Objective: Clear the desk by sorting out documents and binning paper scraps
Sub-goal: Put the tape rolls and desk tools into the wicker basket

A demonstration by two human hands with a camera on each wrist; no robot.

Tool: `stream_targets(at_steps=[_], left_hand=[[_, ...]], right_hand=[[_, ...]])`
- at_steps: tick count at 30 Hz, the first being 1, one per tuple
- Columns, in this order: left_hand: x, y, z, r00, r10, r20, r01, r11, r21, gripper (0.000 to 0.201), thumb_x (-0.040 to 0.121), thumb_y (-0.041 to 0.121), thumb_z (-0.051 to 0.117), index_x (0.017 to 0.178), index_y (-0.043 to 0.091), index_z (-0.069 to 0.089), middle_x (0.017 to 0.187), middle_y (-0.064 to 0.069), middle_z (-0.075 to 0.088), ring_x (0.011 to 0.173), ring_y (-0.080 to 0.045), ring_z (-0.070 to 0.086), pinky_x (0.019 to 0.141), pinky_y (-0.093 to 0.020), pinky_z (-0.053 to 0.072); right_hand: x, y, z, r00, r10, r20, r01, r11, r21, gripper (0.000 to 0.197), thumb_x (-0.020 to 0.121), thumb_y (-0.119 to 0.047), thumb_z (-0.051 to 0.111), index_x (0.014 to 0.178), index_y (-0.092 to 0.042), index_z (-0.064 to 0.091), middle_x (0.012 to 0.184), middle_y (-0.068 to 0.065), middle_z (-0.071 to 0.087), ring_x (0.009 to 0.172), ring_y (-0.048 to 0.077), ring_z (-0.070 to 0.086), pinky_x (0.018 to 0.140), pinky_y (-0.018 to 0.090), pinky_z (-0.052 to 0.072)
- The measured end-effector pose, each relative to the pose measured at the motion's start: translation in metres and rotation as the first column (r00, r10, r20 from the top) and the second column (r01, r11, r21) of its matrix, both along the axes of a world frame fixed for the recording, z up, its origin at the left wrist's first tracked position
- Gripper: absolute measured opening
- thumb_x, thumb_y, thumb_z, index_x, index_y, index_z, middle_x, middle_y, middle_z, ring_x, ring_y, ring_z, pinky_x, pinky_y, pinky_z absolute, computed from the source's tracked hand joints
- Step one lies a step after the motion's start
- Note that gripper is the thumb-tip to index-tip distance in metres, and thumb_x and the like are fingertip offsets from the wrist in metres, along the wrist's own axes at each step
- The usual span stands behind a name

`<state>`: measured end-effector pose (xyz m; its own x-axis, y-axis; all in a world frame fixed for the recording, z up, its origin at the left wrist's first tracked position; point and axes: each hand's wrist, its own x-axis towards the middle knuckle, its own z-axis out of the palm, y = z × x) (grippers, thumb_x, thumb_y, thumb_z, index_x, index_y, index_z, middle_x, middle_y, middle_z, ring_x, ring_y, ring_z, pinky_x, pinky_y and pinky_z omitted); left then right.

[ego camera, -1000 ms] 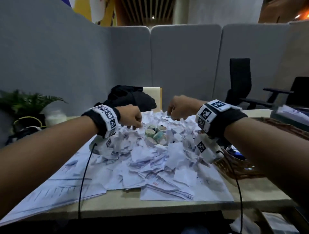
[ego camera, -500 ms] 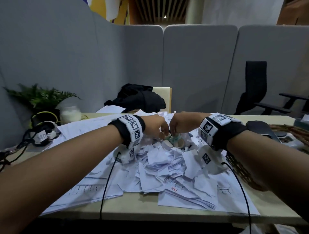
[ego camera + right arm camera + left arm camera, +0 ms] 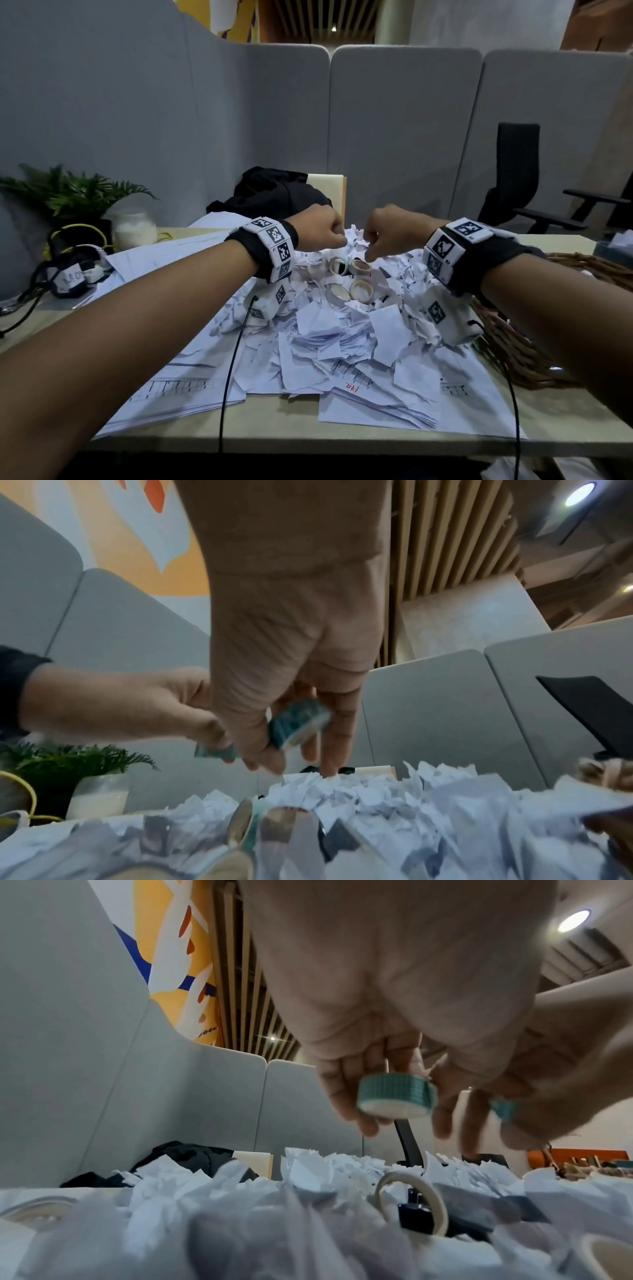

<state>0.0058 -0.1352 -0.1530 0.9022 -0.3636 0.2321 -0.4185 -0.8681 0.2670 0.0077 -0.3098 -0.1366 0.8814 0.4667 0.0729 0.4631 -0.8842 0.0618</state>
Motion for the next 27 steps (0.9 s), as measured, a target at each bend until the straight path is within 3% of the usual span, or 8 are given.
stream_targets(at_steps=[3, 5, 10, 12, 15, 19, 24, 27], left_hand=[[0.002, -0.008, -0.003, 0.998, -0.002, 0.065, 0.003, 1.0, -0.016, 0.021, 0.08, 0.016, 0.062, 0.067, 0.014, 0.046, 0.071, -0.002, 0.056, 0.065, -0.018, 0.049, 0.056, -0.026, 0.041], [0.003, -0.012, -0.006, 0.998, -0.026, 0.051, 0.026, 1.0, -0.008, 0.011, 0.085, 0.013, 0.056, 0.082, 0.013, 0.045, 0.072, -0.002, 0.051, 0.063, -0.018, 0.043, 0.053, -0.022, 0.034], [0.009, -0.013, -0.016, 0.999, -0.03, -0.036, 0.039, 0.963, 0.268, 0.025, 0.098, 0.025, 0.043, 0.105, 0.01, 0.062, 0.091, -0.001, 0.054, 0.084, -0.019, 0.049, 0.07, -0.026, 0.031], [0.011, -0.011, -0.022, 0.999, -0.012, -0.042, 0.026, 0.932, 0.363, 0.026, 0.093, 0.04, 0.054, 0.109, 0.021, 0.062, 0.092, 0.003, 0.054, 0.087, -0.017, 0.05, 0.074, -0.029, 0.038], [0.014, -0.009, -0.028, 0.997, -0.021, -0.078, 0.051, 0.916, 0.398, 0.031, 0.087, 0.033, 0.061, 0.117, 0.028, 0.06, 0.097, 0.001, 0.061, 0.089, -0.018, 0.052, 0.077, -0.031, 0.048], [0.012, -0.013, -0.023, 0.999, -0.052, 0.013, 0.043, 0.927, 0.372, 0.027, 0.087, 0.031, 0.065, 0.106, 0.011, 0.063, 0.101, -0.004, 0.056, 0.09, -0.023, 0.055, 0.071, -0.031, 0.044], [0.015, -0.014, 0.0, 1.0, -0.009, 0.017, 0.006, 0.983, 0.181, 0.032, 0.084, 0.032, 0.066, 0.081, 0.001, 0.061, 0.1, -0.02, 0.062, 0.088, -0.033, 0.059, 0.08, -0.043, 0.052], [0.01, -0.014, 0.012, 1.0, -0.015, -0.01, 0.016, 0.998, 0.058, 0.031, 0.082, 0.024, 0.068, 0.064, 0.005, 0.052, 0.079, -0.02, 0.06, 0.062, -0.019, 0.054, 0.059, -0.031, 0.044]], right_hand=[[0.003, 0.003, -0.012, 0.999, -0.015, 0.031, 0.013, 0.998, 0.061, 0.011, 0.08, -0.013, 0.056, 0.071, -0.011, 0.05, 0.075, 0.008, 0.056, 0.072, 0.027, 0.055, 0.059, 0.033, 0.044], [0.004, 0.006, -0.018, 1.0, -0.025, -0.015, 0.026, 0.998, 0.065, 0.007, 0.086, -0.013, 0.049, 0.093, -0.011, 0.047, 0.095, 0.011, 0.056, 0.086, 0.031, 0.056, 0.07, 0.037, 0.047], [0.006, 0.014, -0.033, 0.993, -0.069, -0.099, 0.06, 0.994, -0.093, 0.041, 0.099, -0.03, 0.046, 0.131, -0.005, 0.051, 0.141, 0.021, 0.047, 0.119, 0.035, 0.053, 0.095, 0.035, 0.041], [0.004, 0.015, -0.038, 0.991, -0.073, -0.112, 0.064, 0.995, -0.08, 0.048, 0.095, -0.042, 0.053, 0.129, -0.01, 0.054, 0.135, 0.017, 0.053, 0.118, 0.033, 0.054, 0.099, 0.036, 0.041], [0.006, 0.013, -0.042, 0.995, -0.057, -0.085, 0.054, 0.998, -0.037, 0.045, 0.081, -0.051, 0.069, 0.106, -0.013, 0.066, 0.108, 0.009, 0.068, 0.093, 0.024, 0.061, 0.087, 0.035, 0.052], [0.003, 0.004, -0.033, 0.997, -0.052, -0.061, 0.054, 0.998, 0.041, 0.049, 0.08, -0.047, 0.071, 0.107, -0.007, 0.062, 0.105, 0.008, 0.065, 0.089, 0.023, 0.056, 0.077, 0.031, 0.049], [0.005, -0.018, -0.01, 0.995, -0.087, -0.055, 0.091, 0.992, 0.084, 0.046, 0.086, -0.046, 0.069, 0.105, -0.007, 0.054, 0.102, 0.002, 0.059, 0.093, 0.021, 0.055, 0.076, 0.03, 0.044], [0.01, -0.028, -0.005, 0.993, -0.116, -0.034, 0.119, 0.989, 0.091, 0.05, 0.083, -0.046, 0.071, 0.112, -0.009, 0.053, 0.105, 0.006, 0.058, 0.094, 0.023, 0.055, 0.083, 0.036, 0.05]])
